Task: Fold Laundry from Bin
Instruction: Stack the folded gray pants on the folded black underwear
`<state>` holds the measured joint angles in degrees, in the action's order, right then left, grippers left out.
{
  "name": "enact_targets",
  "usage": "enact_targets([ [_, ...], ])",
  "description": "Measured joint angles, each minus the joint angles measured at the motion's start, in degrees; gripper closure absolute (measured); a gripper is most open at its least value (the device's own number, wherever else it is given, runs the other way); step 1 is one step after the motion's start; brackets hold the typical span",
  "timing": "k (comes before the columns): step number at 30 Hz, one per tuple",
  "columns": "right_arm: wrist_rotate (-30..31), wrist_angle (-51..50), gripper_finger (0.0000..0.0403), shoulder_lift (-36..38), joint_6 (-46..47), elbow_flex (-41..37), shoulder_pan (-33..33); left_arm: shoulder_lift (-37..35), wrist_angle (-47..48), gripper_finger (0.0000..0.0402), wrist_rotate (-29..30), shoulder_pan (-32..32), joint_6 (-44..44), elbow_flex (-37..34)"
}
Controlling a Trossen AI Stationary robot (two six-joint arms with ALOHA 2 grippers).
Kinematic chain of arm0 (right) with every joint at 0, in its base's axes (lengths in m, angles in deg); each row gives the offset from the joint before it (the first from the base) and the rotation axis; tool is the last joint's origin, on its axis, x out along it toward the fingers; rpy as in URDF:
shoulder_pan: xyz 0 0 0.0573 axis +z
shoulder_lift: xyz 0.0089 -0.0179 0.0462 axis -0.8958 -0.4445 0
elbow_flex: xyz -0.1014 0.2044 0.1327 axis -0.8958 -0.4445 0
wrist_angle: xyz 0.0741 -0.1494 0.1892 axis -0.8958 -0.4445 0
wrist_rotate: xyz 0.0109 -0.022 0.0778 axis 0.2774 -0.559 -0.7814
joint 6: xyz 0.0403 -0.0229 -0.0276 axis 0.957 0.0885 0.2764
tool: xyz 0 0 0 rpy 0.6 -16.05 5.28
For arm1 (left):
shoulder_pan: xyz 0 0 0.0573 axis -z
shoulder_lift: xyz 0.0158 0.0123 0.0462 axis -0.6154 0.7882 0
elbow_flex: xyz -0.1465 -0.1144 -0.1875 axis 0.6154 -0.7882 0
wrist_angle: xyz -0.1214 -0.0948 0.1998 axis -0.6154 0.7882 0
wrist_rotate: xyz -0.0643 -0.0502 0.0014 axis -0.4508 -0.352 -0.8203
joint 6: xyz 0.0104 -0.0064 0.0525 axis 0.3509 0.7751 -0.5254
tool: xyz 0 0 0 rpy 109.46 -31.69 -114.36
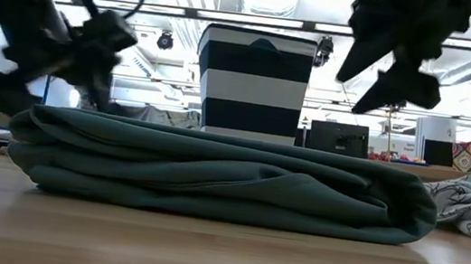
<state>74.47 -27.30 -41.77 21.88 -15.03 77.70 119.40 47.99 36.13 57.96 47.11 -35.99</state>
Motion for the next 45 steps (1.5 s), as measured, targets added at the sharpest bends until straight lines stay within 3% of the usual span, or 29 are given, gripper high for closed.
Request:
enact_targets([
  [3, 0.1, 3.6, 0.0124, -2.7, 0.6, -1.3, -0.7, 0.7, -7.4, 0.0112, 0.0, -2.1, -0.6, -2.9],
  [6, 2.4, 3.3, 0.0110, -5.5, 2.9, -1.5, -0.8, 1.4, -8.1, 0.0110, 0.7, -3.0, 2.7, -5.3],
  [9, 2.8, 4.8, 0.0104, -7.5, 5.4, -1.5, -0.8, 1.5, -9.4, 0.0109, 3.3, -3.0, 5.6, -6.5],
  [12, 2.5, 5.3, 0.0105, -9.0, 5.9, -1.5, -0.7, 2.1, -15.4, 0.0109, 4.7, -3.4, 3.1, -7.8],
  [16, 2.3, 5.7, 0.0105, -9.7, 5.9, -1.5, -0.7, 5.8, -22.5, 0.0109, 6.2, -3.5, -1.8, -8.5],
  [26, -1.1, 4.0, 0.0105, -10.7, 10.4, -2.0, 0.2, 16.4, -33.5, 0.0118, 9.0, -3.5, -3.2, -7.8],
  [30, -2.1, 3.5, 0.0110, -11.7, 15.5, -3.7, 1.4, 18.0, -36.0, 0.0149, 9.0, -3.5, -4.9, -7.7],
  [35, -2.0, 7.1, 0.0115, -12.0, 18.4, -5.9, 1.9, 18.4, -36.0, 0.0216, 9.0, -3.7, -4.8, -7.7],
  [45, -4.9, 27.3, 0.0128, -23.9, 18.9, -6.8, -0.7, 17.8, -35.6, 0.0362, 7.3, -5.6, -5.9, -7.7],
])
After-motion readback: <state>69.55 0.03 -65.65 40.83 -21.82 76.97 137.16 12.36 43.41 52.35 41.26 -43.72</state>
